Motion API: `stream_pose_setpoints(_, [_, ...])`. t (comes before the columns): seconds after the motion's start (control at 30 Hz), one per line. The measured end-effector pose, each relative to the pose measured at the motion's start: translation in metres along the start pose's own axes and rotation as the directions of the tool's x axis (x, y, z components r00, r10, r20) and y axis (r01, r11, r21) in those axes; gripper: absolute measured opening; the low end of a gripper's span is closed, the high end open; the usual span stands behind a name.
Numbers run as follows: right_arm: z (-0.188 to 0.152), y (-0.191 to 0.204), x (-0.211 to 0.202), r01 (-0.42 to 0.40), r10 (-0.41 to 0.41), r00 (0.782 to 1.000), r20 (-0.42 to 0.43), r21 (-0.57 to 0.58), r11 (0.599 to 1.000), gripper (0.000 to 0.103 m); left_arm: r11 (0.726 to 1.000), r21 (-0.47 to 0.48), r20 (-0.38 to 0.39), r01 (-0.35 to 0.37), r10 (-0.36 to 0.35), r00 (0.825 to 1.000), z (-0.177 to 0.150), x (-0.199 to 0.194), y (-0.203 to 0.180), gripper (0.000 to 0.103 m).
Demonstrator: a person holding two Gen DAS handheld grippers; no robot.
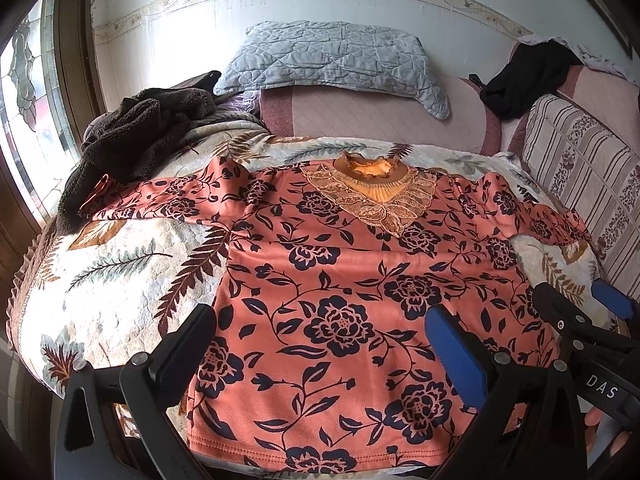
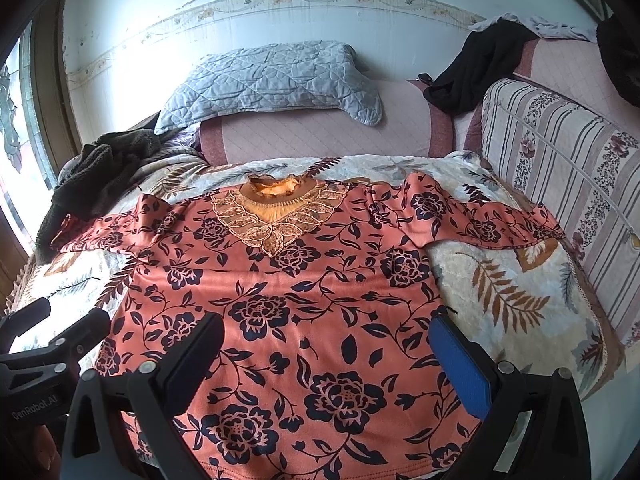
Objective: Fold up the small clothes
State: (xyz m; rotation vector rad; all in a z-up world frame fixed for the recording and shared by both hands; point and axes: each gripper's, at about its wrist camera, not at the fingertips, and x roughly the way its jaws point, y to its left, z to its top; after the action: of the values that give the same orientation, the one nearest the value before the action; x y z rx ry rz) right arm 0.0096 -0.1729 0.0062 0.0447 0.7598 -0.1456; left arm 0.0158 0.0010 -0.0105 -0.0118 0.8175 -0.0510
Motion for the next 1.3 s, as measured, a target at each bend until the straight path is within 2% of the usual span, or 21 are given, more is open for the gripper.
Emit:
stream_pose_setpoints(1.13, [0.02, -0.016, 0.066, -0.012, 0.014, 0.998, -0.056, 0.022, 1.0, 0.103, 0.999, 0.032, -0.051, -0.003, 0.004, 0.999, 0.025, 0.057, -0.017, 0.103])
stream_pose_setpoints(1.23, [0.02, -0.031, 0.073, -0.046, 0.05, 0.996, -0.071, 0.055, 0.997, 0.103, 1.0, 0.004, -0.064, 0.004, -0.003, 0.998, 0.023, 0.067, -0.009, 0.103])
stream_pose_setpoints(1.3, [0.019, -0.055, 0.078, -0.07, 0.079, 0.994, -0.071, 0.119, 0.99, 0.103, 1.0, -0.005, -0.084, -0.006, 0.006, 0.996, 0.019, 0.078, -0.002, 0.103])
